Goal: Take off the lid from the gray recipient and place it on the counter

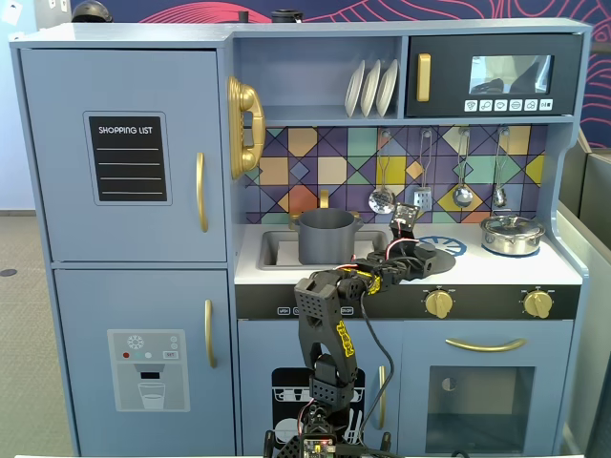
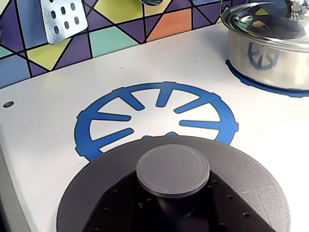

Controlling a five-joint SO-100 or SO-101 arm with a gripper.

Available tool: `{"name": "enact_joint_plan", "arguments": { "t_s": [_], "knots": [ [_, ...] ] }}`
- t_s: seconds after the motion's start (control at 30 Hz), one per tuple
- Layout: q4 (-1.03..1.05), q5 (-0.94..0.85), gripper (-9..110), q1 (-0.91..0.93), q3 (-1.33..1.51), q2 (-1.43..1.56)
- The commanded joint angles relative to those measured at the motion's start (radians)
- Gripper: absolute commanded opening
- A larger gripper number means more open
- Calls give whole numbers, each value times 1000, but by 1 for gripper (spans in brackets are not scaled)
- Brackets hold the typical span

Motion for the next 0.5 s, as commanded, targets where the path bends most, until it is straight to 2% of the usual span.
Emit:
{"name": "enact_joint_plan", "arguments": {
  "t_s": [0.0,0.13,0.23,0.47],
  "knots": [
    [-41,-9,3,14,-52,9],
    [-31,5,21,29,-32,40],
    [-23,-2,29,46,-20,58],
    [-17,2,31,64,-37,80]
  ]
}}
